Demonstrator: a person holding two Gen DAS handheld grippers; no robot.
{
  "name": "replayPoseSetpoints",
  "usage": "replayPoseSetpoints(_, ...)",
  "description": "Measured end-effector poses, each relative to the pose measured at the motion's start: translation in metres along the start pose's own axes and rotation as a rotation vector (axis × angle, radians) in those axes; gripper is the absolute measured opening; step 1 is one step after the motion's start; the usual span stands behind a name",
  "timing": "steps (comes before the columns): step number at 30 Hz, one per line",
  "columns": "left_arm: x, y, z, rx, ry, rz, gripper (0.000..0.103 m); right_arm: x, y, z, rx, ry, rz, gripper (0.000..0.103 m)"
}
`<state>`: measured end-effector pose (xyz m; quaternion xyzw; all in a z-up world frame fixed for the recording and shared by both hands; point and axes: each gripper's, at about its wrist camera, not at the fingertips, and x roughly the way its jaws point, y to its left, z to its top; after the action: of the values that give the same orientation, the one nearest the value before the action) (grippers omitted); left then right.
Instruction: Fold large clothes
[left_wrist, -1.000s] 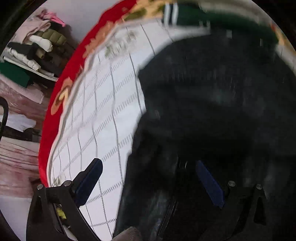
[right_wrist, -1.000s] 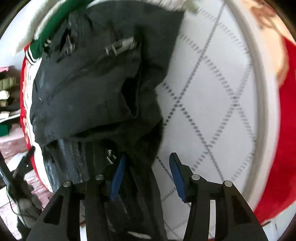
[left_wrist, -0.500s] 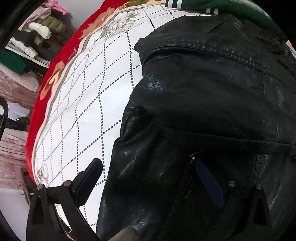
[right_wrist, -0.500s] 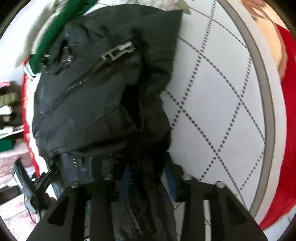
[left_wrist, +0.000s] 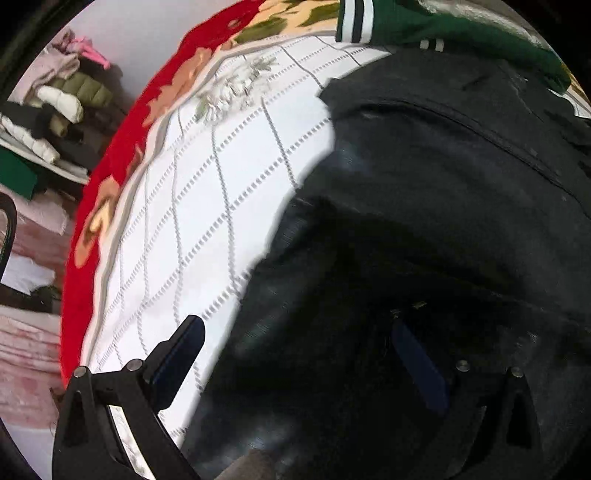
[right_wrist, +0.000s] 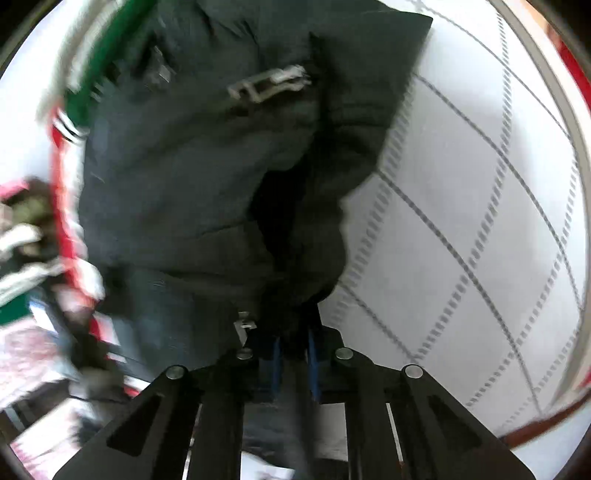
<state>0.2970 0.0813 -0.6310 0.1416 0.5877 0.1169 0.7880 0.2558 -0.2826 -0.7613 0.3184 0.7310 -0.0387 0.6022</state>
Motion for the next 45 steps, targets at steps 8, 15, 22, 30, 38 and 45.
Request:
replayPoseSetpoints(8,-0.039,0.003,-0.019,-0.052,-0.009,0.078,0.103,-0.013,0.038,-0.006,-0.156,0.003,-0.118,0.046)
replayPoseSetpoints(15,-0.131,-0.049,-0.062,-0.084,-0.024,0.193,0.103,-0.072,0.007,0.005,-0.272,-0.028,-0.124,0.051)
replayPoseSetpoints(22,-0.198,-0.18,-0.132,0.153,0.016,0.422,0.103,-0.128,-0.095,0.048,-0.284,-0.02,-0.193,0.06)
replayPoseSetpoints(30,-0.19,-0.289,-0.197,0.217,0.093,0.529,0.103,-0.153,-0.154,0.072,-0.219,-0.032,-0.216,0.06)
replayPoseSetpoints(38,-0.137,-0.291,-0.185,0.072,0.185,0.638,0.103,-0.134,-0.162,0.081,-0.202,-0.032,-0.198,0.06)
replayPoseSetpoints(45,-0.118,-0.266,-0.159,-0.056,0.226,0.669,0.103,-0.107,-0.136,0.096,-0.191,-0.027,0.069,0.06)
